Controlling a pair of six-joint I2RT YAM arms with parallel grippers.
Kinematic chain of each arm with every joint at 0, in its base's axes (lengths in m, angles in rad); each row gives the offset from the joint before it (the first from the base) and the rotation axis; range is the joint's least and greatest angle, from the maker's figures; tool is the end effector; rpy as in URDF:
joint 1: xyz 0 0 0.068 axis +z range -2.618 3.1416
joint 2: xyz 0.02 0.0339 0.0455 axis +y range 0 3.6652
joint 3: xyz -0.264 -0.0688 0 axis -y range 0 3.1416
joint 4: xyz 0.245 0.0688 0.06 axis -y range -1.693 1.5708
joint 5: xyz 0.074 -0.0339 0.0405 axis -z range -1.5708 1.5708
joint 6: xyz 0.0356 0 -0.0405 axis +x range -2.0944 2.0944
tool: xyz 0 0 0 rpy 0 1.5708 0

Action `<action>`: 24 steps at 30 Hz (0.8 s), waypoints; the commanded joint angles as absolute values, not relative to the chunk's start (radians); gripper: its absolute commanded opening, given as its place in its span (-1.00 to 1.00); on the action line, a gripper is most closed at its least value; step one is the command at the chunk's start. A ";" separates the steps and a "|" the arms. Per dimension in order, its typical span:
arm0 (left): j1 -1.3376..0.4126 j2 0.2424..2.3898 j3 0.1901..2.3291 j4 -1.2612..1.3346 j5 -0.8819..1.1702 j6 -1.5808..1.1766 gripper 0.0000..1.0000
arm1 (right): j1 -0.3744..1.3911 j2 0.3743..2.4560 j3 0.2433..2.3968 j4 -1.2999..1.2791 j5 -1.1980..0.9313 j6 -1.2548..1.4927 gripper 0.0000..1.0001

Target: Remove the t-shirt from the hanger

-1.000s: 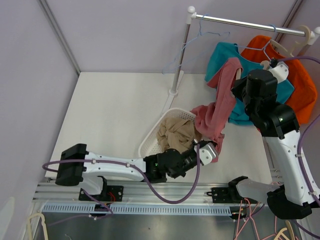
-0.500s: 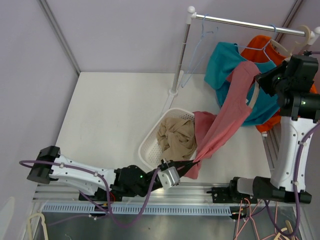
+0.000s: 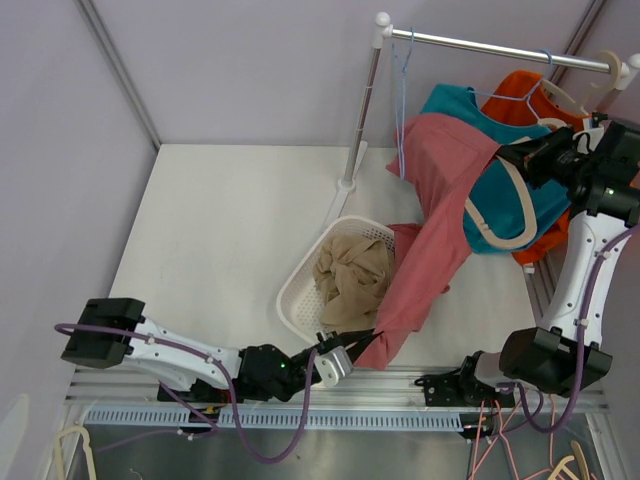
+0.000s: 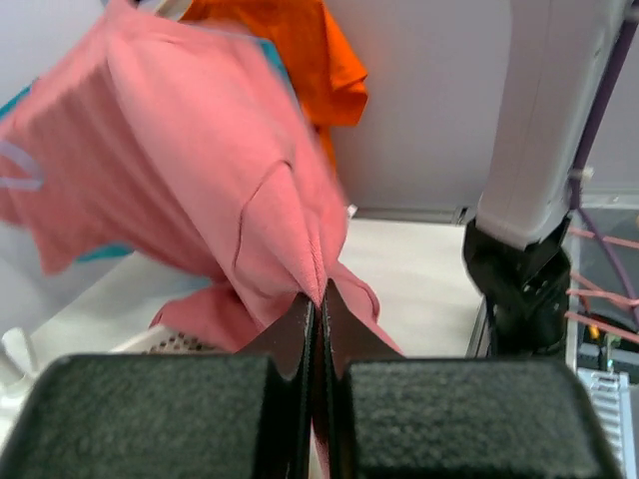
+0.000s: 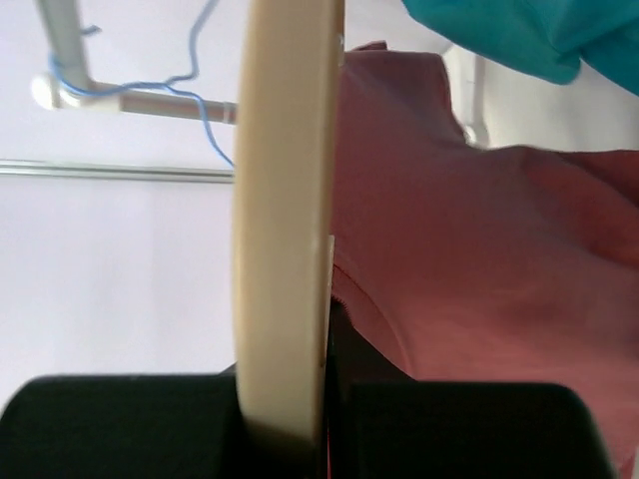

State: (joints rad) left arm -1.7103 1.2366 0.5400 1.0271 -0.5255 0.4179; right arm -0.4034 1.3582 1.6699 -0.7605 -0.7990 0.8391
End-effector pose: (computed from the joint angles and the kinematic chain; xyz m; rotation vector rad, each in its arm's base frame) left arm -0.0183 -0.2589 0.2857 0.8585 1.0112 -0.7801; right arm 0.2566 -0.0818 0.4609 0.7204 1.9028 1.0778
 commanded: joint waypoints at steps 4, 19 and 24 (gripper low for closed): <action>-1.661 1.163 0.564 1.013 -0.597 0.342 -0.99 | -0.433 1.352 1.736 -0.696 -0.964 0.835 -1.00; -1.336 1.379 1.492 0.229 -0.437 0.181 -0.99 | -0.301 0.789 1.474 -1.031 -0.387 0.476 -1.00; -1.301 1.549 1.954 0.100 -0.428 0.328 -0.99 | -0.281 0.648 1.304 -1.048 -0.457 0.488 -1.00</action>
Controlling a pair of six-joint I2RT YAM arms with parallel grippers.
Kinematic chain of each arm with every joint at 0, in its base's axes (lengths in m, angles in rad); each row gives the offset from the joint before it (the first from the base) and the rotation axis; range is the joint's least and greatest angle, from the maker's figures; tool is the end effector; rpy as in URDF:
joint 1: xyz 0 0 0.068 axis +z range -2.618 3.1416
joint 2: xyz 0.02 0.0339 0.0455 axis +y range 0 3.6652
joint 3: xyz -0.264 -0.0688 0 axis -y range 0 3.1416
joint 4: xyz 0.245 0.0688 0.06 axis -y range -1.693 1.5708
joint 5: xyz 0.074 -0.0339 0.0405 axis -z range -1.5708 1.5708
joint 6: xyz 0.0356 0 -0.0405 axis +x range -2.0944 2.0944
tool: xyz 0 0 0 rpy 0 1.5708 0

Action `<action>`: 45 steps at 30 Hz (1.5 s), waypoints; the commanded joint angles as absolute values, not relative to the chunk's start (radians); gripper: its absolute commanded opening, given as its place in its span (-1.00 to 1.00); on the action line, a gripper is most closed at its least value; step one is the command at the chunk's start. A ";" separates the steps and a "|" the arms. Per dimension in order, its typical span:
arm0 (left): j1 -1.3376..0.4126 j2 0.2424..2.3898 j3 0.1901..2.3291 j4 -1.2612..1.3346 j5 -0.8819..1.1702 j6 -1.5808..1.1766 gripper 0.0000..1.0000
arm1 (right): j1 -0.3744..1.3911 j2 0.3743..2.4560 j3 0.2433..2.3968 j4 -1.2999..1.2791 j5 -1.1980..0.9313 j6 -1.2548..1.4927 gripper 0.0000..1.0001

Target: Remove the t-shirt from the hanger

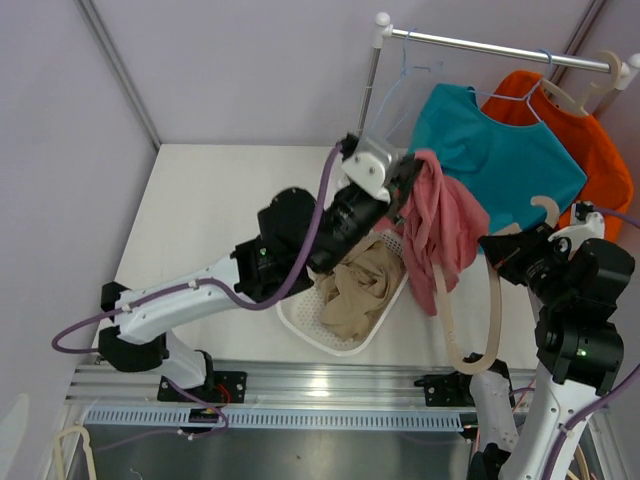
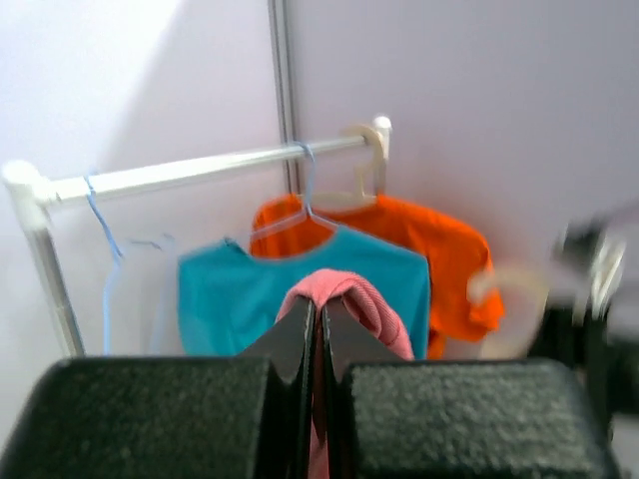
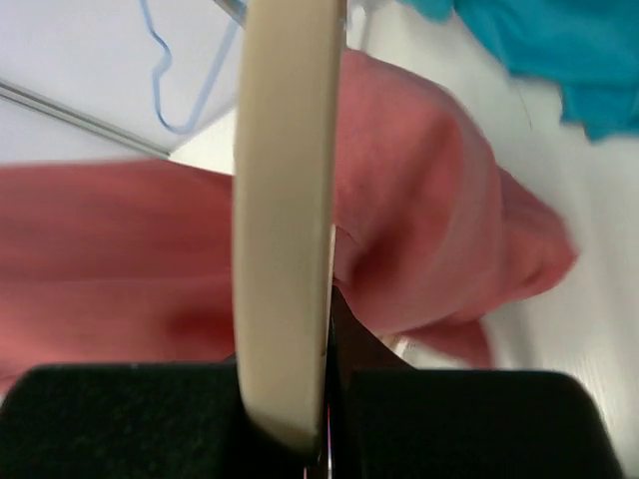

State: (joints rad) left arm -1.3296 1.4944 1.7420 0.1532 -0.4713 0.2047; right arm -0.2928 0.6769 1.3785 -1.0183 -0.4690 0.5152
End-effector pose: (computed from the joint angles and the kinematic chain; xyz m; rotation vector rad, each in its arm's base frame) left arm 0.0921 -0.3069 0.5362 0.5073 1.1380 -0.7052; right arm 0.0651 -0.0028 0.4499 0.4368 1.8439 0.5935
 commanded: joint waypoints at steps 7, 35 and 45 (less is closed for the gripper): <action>-1.226 1.744 2.261 0.008 -0.390 0.367 -0.99 | -0.265 0.413 1.313 -1.144 -0.560 0.618 -1.00; -1.127 1.553 2.138 -0.026 -0.374 0.328 -0.99 | -0.147 0.129 1.578 -1.468 -0.425 0.565 -1.00; -1.086 1.654 2.505 -0.061 -0.286 0.468 -0.99 | -0.169 0.095 1.572 -1.397 -0.324 0.568 -1.00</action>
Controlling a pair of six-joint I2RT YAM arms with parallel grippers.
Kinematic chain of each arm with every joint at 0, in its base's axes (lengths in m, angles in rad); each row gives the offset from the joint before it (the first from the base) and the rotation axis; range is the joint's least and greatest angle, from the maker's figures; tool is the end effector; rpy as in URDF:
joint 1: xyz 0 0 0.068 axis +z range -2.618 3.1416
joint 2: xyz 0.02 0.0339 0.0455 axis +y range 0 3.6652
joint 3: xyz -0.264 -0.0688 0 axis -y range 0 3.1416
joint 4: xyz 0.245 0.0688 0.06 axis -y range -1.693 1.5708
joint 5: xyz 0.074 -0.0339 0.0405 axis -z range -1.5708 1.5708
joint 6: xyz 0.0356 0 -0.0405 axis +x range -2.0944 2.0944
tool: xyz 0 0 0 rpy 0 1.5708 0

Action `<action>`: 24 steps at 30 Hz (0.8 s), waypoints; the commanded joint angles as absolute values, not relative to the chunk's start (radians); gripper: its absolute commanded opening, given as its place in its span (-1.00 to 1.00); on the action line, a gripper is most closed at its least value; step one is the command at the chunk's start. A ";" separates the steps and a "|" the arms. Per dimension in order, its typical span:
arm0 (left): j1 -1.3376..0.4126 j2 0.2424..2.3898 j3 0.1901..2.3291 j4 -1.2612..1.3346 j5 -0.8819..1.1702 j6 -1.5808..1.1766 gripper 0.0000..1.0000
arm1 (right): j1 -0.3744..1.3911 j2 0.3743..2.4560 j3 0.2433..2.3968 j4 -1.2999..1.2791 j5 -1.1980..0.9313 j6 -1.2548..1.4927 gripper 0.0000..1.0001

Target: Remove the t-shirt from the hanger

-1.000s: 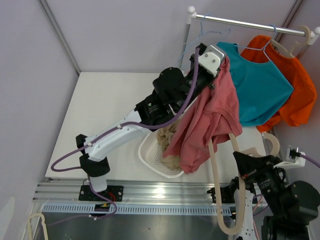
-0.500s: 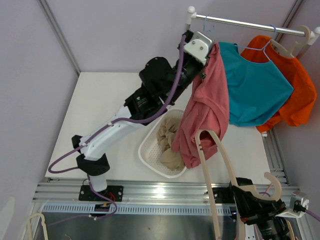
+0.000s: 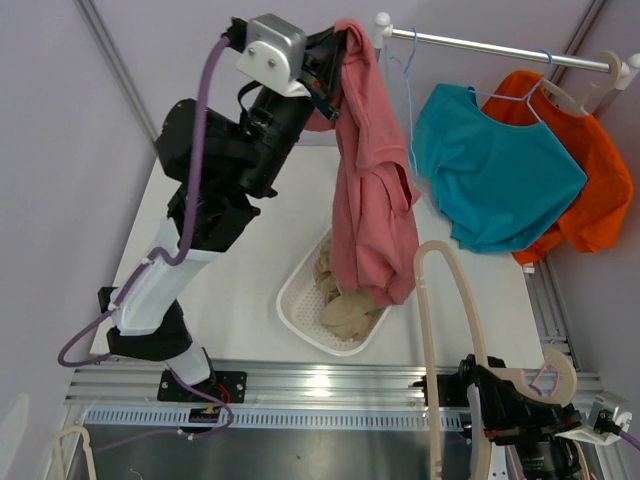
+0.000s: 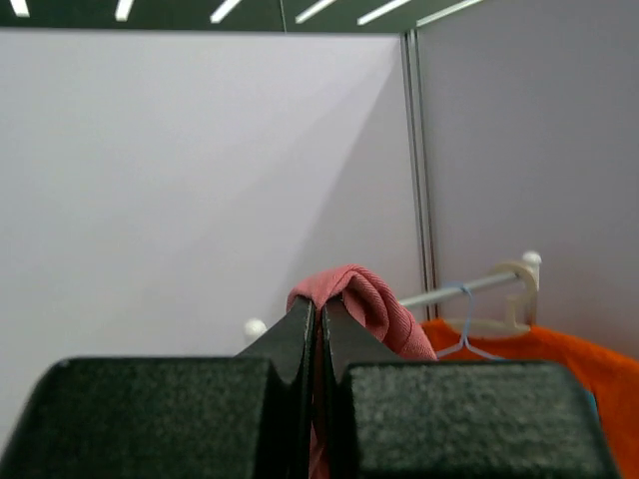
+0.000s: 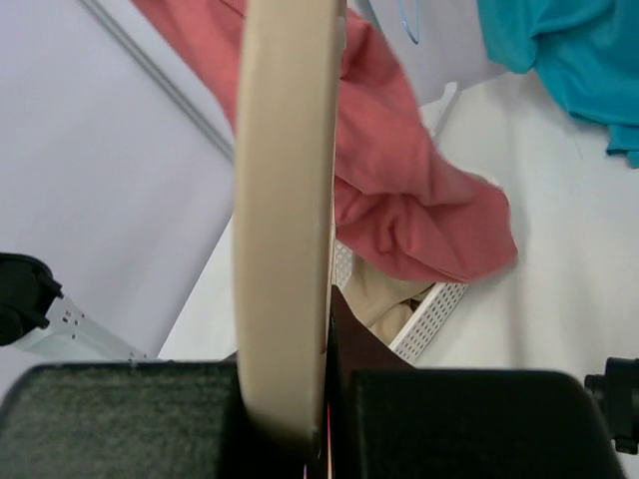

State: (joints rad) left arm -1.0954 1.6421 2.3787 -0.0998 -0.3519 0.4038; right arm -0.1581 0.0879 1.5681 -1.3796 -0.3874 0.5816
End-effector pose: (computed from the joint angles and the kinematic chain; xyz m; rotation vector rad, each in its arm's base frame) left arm 0.1328 -0.2312 0.6497 0.3946 0.9065 -0.4709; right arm -0.1699 0.0407 0.3968 0.2348 1.4908 0.6257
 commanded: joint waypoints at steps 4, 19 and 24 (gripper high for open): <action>-1.086 1.632 2.467 -0.025 -0.256 0.460 -0.99 | -0.175 0.097 1.539 -1.342 -0.238 0.577 -1.00; -1.130 1.148 1.236 0.349 -0.489 0.076 -0.99 | -0.212 0.320 1.299 -0.749 -0.271 0.661 -1.00; -1.135 1.106 0.797 0.419 -0.586 -0.181 -0.99 | -0.259 0.452 1.396 -0.631 -0.224 0.566 -1.00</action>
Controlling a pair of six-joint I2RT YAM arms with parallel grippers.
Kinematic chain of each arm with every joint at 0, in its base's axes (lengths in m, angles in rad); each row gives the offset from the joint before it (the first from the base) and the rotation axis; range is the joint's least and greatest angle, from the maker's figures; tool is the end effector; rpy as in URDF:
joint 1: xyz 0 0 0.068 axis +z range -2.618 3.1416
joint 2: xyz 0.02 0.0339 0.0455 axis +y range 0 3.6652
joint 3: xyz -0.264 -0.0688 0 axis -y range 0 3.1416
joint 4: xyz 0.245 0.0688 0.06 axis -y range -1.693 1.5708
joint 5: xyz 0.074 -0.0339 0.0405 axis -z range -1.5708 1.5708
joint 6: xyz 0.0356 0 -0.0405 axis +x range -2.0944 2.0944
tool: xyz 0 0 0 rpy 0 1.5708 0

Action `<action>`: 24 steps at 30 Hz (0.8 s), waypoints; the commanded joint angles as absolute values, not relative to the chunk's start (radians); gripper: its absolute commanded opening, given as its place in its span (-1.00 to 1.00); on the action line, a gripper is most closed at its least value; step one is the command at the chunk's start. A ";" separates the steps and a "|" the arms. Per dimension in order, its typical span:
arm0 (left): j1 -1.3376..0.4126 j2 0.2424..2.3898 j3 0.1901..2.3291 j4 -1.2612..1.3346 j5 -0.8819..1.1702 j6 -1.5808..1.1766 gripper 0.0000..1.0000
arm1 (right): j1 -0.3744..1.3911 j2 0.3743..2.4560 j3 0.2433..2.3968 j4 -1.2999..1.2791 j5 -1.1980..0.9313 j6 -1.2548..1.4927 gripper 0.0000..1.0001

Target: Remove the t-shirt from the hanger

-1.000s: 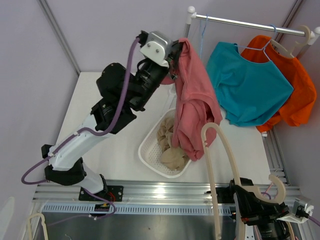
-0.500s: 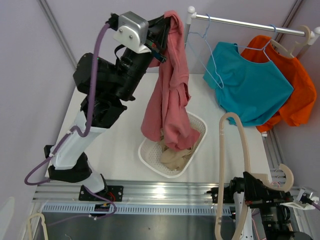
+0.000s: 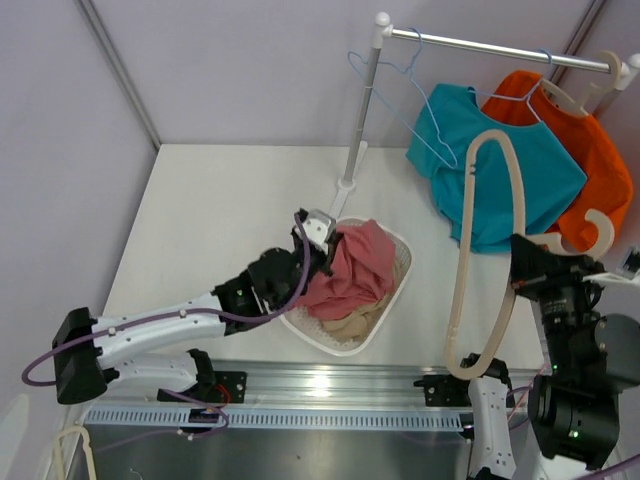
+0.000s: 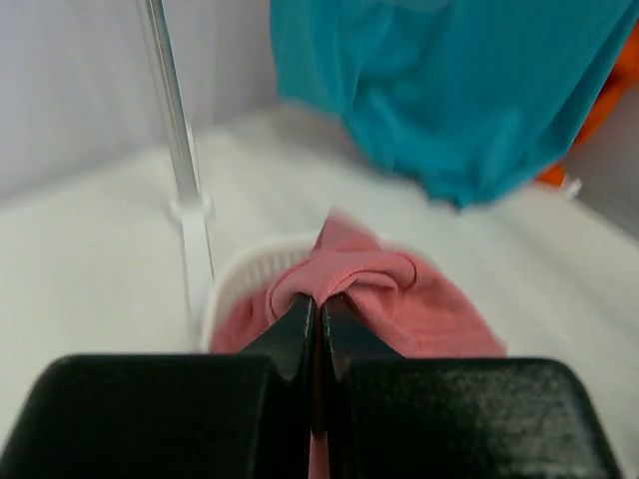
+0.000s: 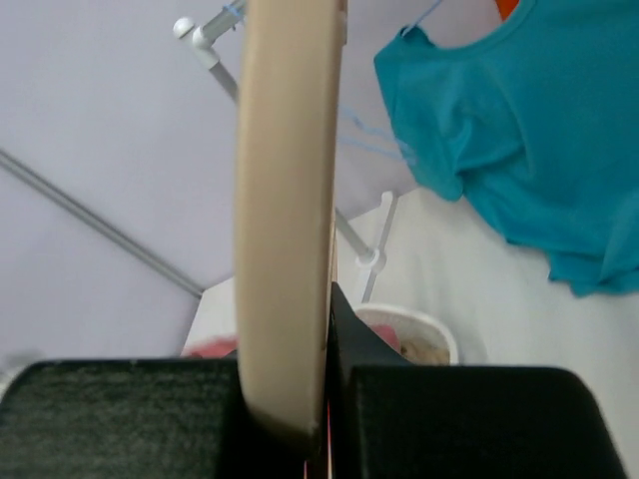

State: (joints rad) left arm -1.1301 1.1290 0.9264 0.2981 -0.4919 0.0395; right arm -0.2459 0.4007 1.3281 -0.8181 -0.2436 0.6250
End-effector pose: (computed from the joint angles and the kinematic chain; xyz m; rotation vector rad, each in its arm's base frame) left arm 0.1279 -0.2317 0.3717 0.4677 1.4339 -0.5177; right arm -0.0136 0.0123 0.4603 0.4379 1.4172 0.4856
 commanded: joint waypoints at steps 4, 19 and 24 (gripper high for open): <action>-1.141 1.179 0.629 0.384 -0.581 -0.418 -0.99 | -0.259 0.577 1.505 -0.638 -0.190 0.460 -1.00; -1.247 1.485 0.590 0.279 -0.669 -0.595 -0.99 | -0.250 1.008 1.681 -0.579 -0.448 0.230 -1.00; -1.247 1.448 0.661 0.206 -0.621 -0.542 -0.85 | -0.186 1.048 1.588 -0.488 -0.370 0.213 -1.00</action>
